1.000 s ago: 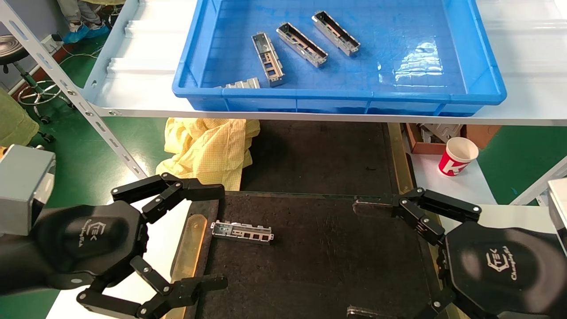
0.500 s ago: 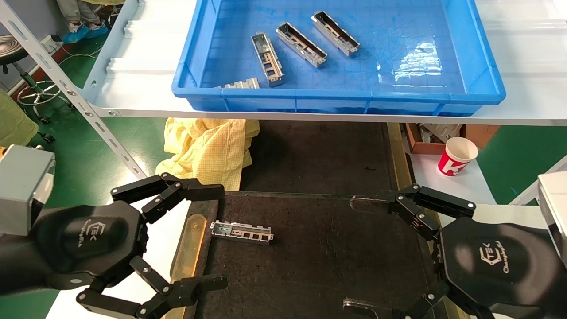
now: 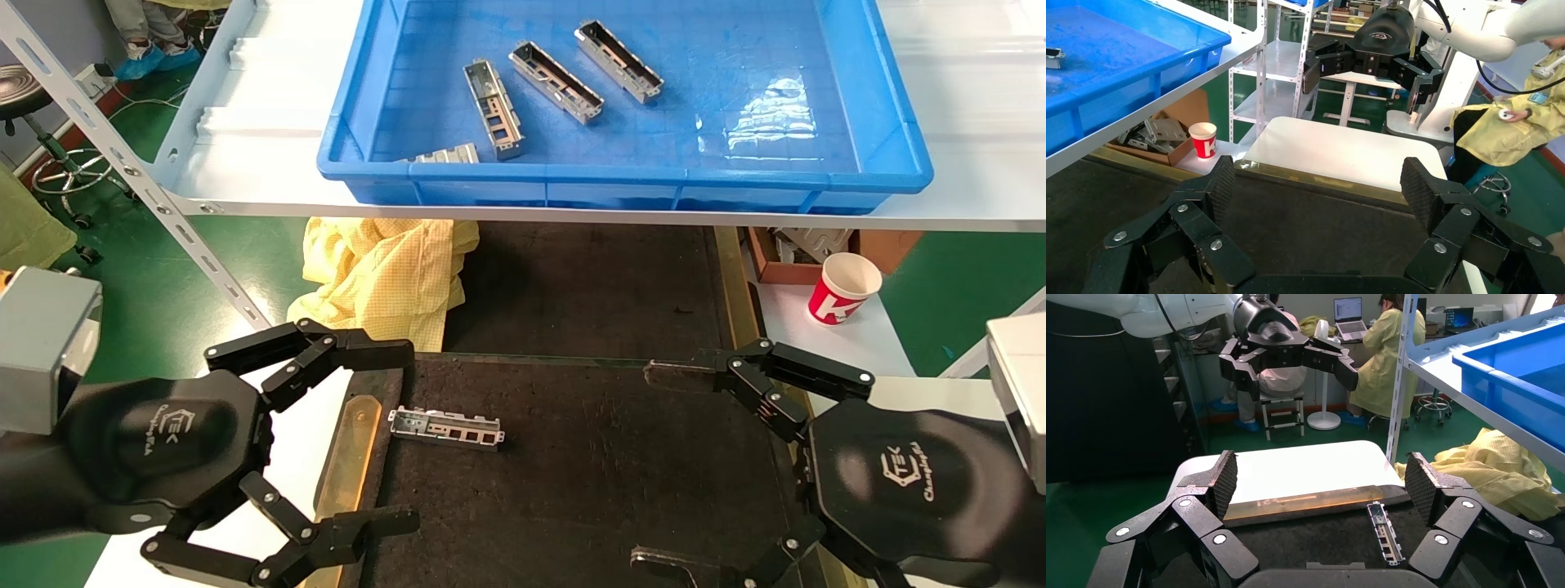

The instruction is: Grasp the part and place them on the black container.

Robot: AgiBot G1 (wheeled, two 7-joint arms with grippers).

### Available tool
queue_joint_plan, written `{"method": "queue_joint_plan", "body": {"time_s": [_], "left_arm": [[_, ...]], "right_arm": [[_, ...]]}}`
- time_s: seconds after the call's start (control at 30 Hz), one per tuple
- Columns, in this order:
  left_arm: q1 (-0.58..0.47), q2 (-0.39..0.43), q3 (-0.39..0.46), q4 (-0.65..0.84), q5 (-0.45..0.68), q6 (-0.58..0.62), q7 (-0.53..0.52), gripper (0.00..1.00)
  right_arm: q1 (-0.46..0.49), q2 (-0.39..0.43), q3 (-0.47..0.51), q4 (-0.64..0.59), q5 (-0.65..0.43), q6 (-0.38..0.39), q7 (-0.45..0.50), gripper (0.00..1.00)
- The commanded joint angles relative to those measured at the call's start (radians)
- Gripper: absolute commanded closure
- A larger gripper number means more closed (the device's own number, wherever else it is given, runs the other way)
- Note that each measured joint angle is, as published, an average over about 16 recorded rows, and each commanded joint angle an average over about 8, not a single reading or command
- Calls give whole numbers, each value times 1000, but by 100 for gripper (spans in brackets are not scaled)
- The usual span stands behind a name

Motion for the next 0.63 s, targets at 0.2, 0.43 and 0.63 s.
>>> {"method": "queue_joint_plan", "body": {"time_s": [0.2,0.43,0.63], "left_arm": [[0,0,0,0,0,0,0,0],[0,0,0,0,0,0,0,0],[0,0,0,0,0,0,0,0]], "right_arm": [[1,-1,-1,-1,-1,0,0,0],[1,-1,-2,-2,-1,1,-1,0],[1,-1,-2,-2,-1,1,-1,0]]}}
